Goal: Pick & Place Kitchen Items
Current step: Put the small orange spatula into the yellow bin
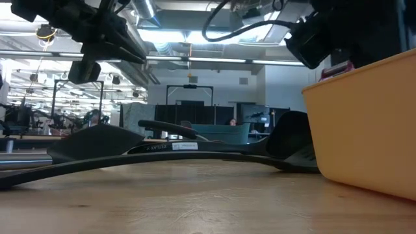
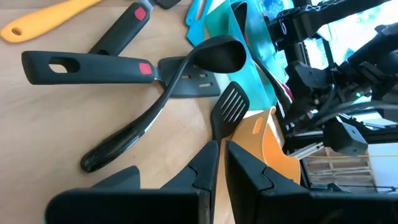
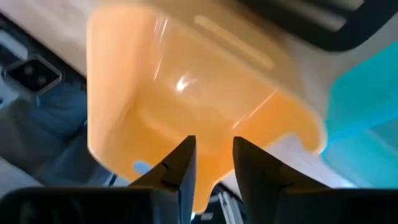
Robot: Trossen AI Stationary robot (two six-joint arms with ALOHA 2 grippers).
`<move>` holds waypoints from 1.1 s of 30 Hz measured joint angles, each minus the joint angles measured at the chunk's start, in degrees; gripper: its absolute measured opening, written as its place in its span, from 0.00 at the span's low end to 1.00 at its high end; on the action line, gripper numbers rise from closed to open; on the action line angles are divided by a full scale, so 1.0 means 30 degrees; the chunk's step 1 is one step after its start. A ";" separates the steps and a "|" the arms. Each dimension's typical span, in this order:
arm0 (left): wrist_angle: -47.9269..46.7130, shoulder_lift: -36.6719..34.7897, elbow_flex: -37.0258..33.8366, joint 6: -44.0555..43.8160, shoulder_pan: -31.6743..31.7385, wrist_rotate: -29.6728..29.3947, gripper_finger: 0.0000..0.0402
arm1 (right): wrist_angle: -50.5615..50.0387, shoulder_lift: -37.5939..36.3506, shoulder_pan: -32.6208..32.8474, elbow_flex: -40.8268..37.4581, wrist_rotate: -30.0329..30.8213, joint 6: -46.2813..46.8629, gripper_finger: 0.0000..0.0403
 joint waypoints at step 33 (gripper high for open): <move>-0.0022 0.0000 0.0007 0.0003 0.0000 -0.0597 0.05 | -0.2193 -0.0335 -0.0265 0.2827 0.7597 -0.0004 0.14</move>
